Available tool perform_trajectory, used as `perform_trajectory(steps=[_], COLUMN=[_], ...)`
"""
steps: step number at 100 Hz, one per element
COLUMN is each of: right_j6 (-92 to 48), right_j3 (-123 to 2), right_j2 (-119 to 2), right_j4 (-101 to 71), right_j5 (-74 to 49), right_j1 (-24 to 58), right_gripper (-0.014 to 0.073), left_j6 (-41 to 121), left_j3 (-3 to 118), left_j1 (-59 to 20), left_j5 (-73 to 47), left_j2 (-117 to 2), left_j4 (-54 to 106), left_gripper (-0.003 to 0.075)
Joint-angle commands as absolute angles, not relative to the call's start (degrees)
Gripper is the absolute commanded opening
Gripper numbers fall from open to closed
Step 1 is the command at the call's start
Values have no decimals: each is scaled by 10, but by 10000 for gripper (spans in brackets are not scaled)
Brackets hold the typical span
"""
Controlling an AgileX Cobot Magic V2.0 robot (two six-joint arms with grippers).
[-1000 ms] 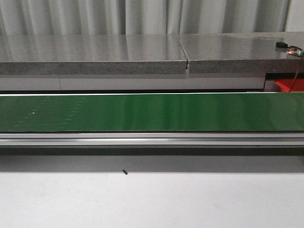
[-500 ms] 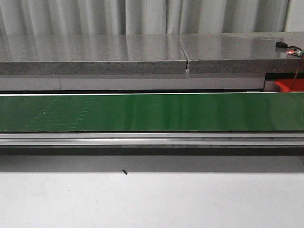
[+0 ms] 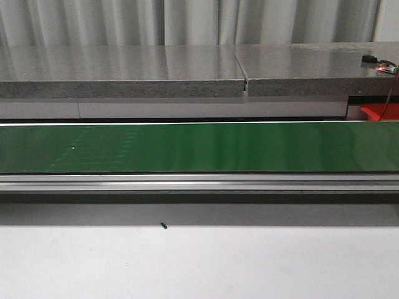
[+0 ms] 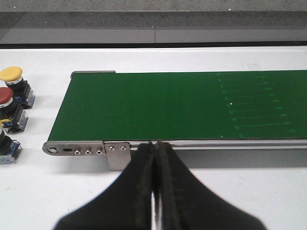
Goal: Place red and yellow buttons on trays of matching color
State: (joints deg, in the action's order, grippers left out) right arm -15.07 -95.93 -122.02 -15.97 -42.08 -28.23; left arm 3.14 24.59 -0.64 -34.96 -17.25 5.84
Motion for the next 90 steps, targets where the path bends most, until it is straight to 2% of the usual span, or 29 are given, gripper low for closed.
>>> perform_trajectory(steps=[1,64,90], right_j6=[-155,-161,-184], right_j3=[-977,-978,-977], right_j2=[-1180,-1061,-959], right_j4=[-168,-166,-174], right_j5=[-409,-424,-432], right_j1=[-285,-276,-213], right_gripper=[478,478,478], left_j6=[29,29,29], left_j3=[260,260,260], left_j1=[-11,-11,-11], left_j5=[-307,-307,-307], left_j2=[-177,-177,-177], left_j4=[64,64,64], left_gripper=[-20,-20,-20])
